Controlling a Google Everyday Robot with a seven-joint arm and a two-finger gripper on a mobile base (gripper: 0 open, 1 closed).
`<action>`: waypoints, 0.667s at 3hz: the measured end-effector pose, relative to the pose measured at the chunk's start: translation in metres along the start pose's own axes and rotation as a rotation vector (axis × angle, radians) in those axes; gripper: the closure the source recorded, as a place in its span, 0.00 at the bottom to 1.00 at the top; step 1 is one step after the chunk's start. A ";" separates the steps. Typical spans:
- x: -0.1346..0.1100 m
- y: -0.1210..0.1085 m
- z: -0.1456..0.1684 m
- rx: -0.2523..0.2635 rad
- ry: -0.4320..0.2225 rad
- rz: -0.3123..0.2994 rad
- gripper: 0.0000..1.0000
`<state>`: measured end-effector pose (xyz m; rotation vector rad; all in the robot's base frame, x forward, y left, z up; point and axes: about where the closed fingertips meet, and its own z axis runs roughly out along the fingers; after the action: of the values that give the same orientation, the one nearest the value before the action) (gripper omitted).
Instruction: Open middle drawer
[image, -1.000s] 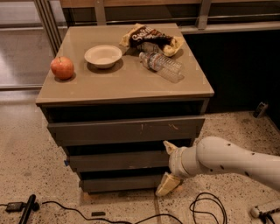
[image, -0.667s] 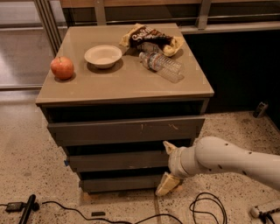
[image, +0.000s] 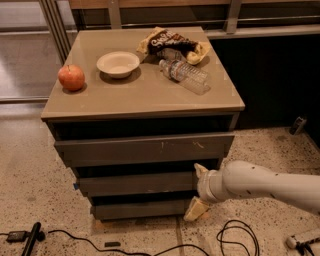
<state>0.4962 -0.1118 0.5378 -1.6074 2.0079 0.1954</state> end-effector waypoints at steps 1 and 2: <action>0.022 -0.013 0.019 0.042 -0.019 0.013 0.00; 0.044 -0.023 0.038 0.058 -0.083 0.007 0.00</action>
Offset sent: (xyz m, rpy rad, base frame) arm 0.0522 -0.0498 -0.0784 0.1563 -0.1365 0.0044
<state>0.5243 -0.1388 0.4891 -1.5317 1.9390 0.2009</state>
